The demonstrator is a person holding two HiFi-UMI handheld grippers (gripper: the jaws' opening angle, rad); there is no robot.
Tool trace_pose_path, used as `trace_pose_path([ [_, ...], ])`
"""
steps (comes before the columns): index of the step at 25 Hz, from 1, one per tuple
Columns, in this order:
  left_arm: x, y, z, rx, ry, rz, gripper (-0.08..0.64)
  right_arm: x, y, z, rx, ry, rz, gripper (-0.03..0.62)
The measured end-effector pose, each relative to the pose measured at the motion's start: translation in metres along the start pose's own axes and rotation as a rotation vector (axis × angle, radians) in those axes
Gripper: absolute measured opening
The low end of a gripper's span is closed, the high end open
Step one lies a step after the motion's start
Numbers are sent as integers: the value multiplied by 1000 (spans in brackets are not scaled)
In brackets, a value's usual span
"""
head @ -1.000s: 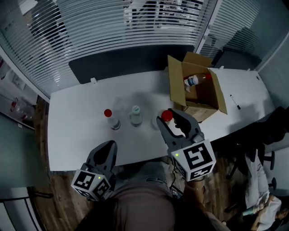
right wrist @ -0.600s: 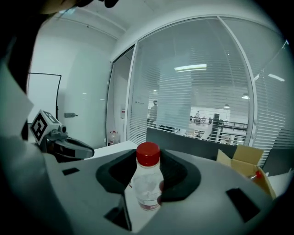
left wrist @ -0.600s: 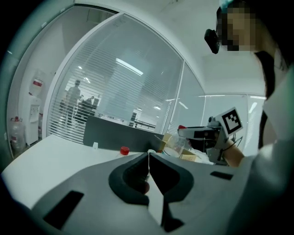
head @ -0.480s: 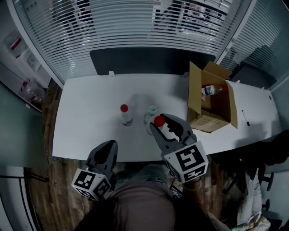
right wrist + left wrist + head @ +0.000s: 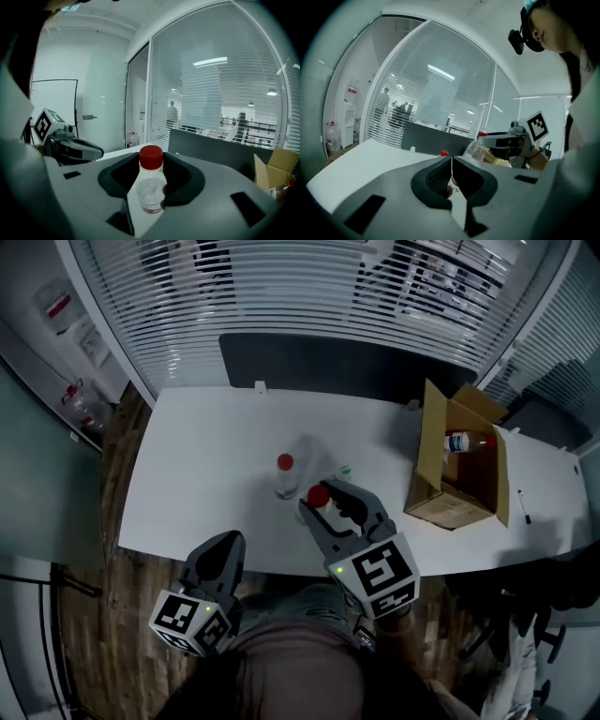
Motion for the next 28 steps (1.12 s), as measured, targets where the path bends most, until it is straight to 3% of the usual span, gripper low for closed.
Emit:
trace_pose_path([
  [11, 21, 10, -8, -27, 30, 42, 9, 18, -35, -2, 34, 25, 71, 172],
  [28, 37, 10, -2, 25, 33, 73, 9, 37, -89, -38, 135, 23, 132, 172],
])
Point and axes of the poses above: the fingertips, and each gripper's own axes: y backward along the fingers, x to its left, z out of its top, the point moved 3 cm from there along y, backward along the fingers, and after that the axes turned 13 degrees about x, right-handed, at the moved point
